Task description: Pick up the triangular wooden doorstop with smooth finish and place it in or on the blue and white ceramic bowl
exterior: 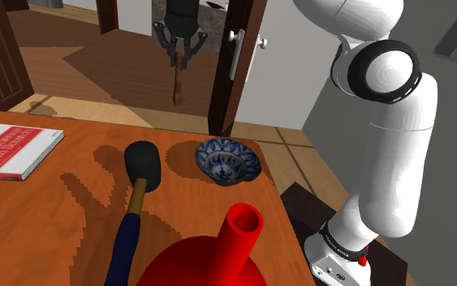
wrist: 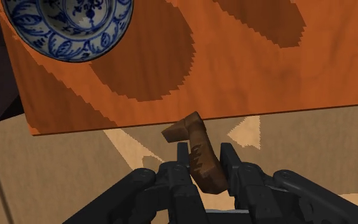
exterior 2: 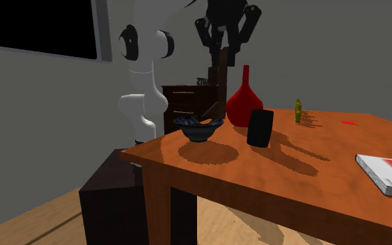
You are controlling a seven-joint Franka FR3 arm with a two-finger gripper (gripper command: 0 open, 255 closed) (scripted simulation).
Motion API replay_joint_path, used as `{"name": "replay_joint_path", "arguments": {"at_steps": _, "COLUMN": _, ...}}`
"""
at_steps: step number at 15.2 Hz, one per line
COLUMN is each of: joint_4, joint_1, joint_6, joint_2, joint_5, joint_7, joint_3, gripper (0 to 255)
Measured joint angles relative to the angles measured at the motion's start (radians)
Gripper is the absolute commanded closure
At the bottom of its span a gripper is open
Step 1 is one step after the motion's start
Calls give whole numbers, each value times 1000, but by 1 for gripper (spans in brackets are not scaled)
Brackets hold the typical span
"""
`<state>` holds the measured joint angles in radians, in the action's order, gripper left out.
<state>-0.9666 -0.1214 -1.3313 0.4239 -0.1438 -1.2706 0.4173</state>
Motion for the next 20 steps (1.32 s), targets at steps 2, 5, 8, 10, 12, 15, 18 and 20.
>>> {"name": "replay_joint_path", "arguments": {"at_steps": 2, "joint_4": 71, "joint_1": -16, "joint_6": 45, "joint_2": 27, "joint_5": -11, "joint_7": -1, "joint_3": -1, "gripper": 255}}
{"name": "replay_joint_path", "arguments": {"at_steps": 5, "joint_4": 92, "joint_1": -19, "joint_6": 74, "joint_2": 20, "joint_5": -11, "joint_7": -5, "joint_3": 1, "gripper": 255}}
{"name": "replay_joint_path", "arguments": {"at_steps": 8, "joint_4": -117, "joint_1": 36, "joint_6": 14, "joint_2": -135, "joint_5": 49, "joint_7": -8, "joint_3": 16, "gripper": 255}}
{"name": "replay_joint_path", "arguments": {"at_steps": 10, "joint_4": -215, "joint_1": 52, "joint_6": -4, "joint_2": -224, "joint_5": 85, "joint_7": -15, "joint_3": 22, "gripper": 255}}
{"name": "replay_joint_path", "arguments": {"at_steps": 12, "joint_4": -294, "joint_1": 63, "joint_6": -15, "joint_2": -297, "joint_5": 117, "joint_7": -16, "joint_3": 25, "gripper": 255}}
{"name": "replay_joint_path", "arguments": {"at_steps": 15, "joint_4": -436, "joint_1": 77, "joint_6": -32, "joint_2": -435, "joint_5": 176, "joint_7": -17, "joint_3": 24, "gripper": 255}}
{"name": "replay_joint_path", "arguments": {"at_steps": 18, "joint_4": -520, "joint_1": 78, "joint_6": -19, "joint_2": -542, "joint_5": 222, "joint_7": -15, "joint_3": 18, "gripper": 255}}
{"name": "replay_joint_path", "arguments": {"at_steps": 20, "joint_4": -580, "joint_1": 72, "joint_6": -10, "joint_2": -619, "joint_5": 255, "joint_7": -22, "joint_3": 15, "gripper": 255}}
